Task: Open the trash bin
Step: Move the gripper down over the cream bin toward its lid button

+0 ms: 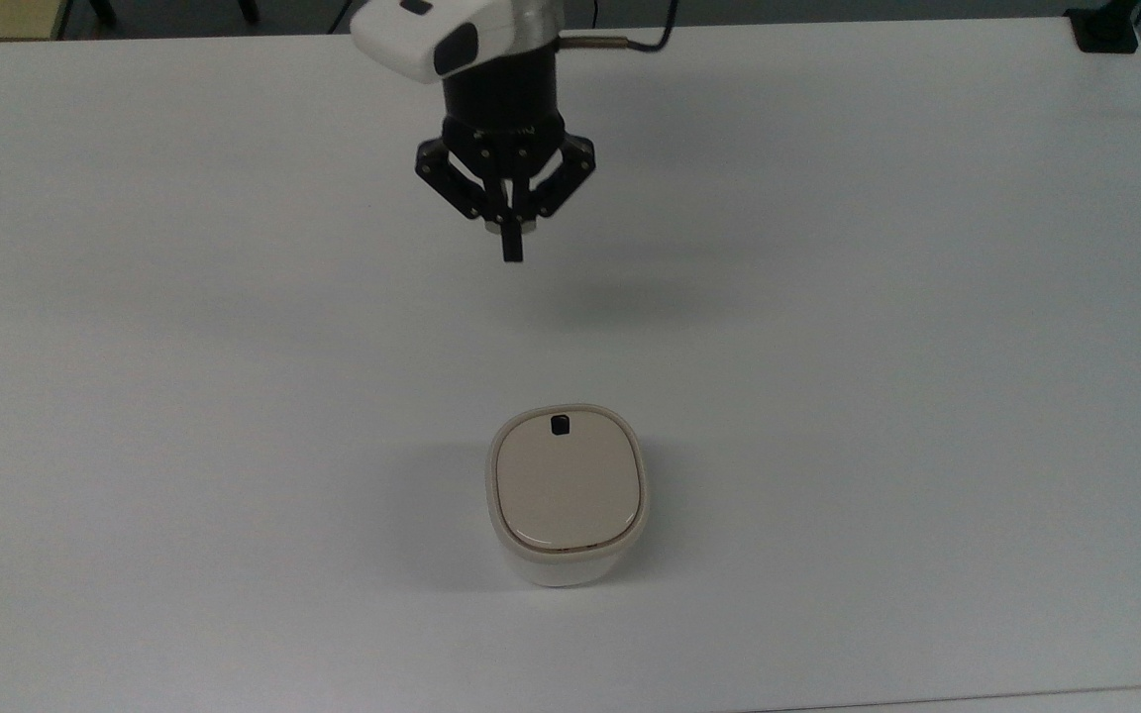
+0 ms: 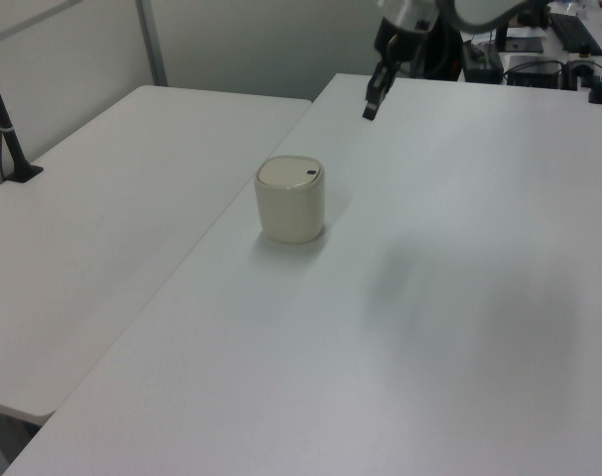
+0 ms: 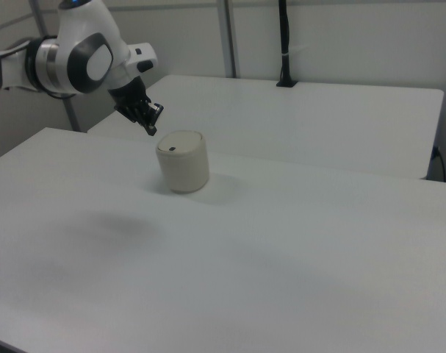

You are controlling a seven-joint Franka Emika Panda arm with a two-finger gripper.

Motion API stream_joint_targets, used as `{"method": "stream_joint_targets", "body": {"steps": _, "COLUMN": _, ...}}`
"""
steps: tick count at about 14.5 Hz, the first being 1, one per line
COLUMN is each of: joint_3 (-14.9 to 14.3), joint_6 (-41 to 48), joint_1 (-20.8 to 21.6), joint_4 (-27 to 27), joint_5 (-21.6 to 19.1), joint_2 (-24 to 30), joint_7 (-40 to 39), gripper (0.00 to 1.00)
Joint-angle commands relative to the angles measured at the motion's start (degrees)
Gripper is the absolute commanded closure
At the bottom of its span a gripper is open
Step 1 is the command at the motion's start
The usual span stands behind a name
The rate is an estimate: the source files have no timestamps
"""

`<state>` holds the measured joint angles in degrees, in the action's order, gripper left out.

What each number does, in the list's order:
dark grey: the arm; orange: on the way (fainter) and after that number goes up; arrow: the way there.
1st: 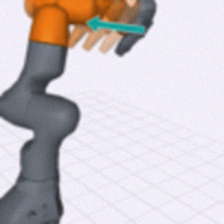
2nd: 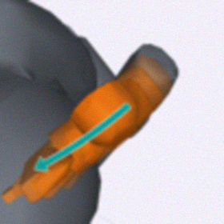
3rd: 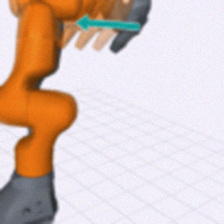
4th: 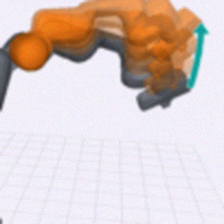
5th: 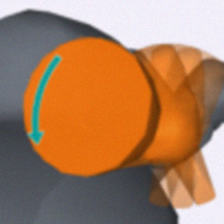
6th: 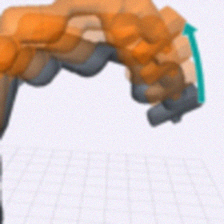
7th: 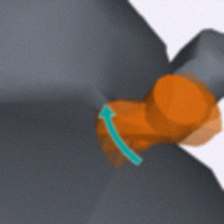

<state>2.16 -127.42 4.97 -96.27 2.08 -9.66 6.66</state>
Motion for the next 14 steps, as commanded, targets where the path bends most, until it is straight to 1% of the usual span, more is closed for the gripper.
{"method": "stream_joint_targets", "body": {"steps": 1, "joint_3": 0.04, "joint_6": -9.75, "joint_1": 2.32, "joint_4": 0.91, "joint_5": 2.84, "joint_2": -5.09, "joint_7": 14.05, "gripper": 1.0}}
{"method": "stream_joint_targets", "body": {"steps": 3, "joint_3": 0.04, "joint_6": -14.32, "joint_1": 2.94, "joint_4": 1.08, "joint_5": 4.67, "joint_2": -8.08, "joint_7": 18.81, "gripper": 1.0}}
{"method": "stream_joint_targets", "body": {"steps": 5, "joint_3": -0.05, "joint_6": -18.63, "joint_1": 3.03, "joint_4": 2.92, "joint_5": 6.7, "joint_2": -11.24, "joint_7": 23.81, "gripper": 1.0}}
{"method": "stream_joint_targets", "body": {"steps": 7, "joint_3": -0.31, "joint_6": -19.97, "joint_1": 3.2, "joint_4": 4.59, "joint_5": 9.51, "joint_2": -14.06, "joint_7": 27.52, "gripper": 1.0}}
{"method": "stream_joint_targets", "body": {"steps": 9, "joint_3": -0.49, "joint_6": -20.58, "joint_1": 3.29, "joint_4": 5.04, "joint_5": 11.27, "joint_2": -15.12, "joint_7": 30.16, "gripper": 1.0}}
{"method": "stream_joint_targets", "body": {"steps": 12, "joint_3": -0.66, "joint_6": -24.18, "joint_1": 3.29, "joint_4": 5.04, "joint_5": 12.07, "joint_2": -16.44, "joint_7": 32.1, "gripper": 1.0}}
{"method": "stream_joint_targets", "body": {"steps": 14, "joint_3": -0.75, "joint_6": -24.71, "joint_1": 3.12, "joint_4": 5.39, "joint_5": 13.29, "joint_2": -17.23, "joint_7": 32.37, "gripper": 1.0}}
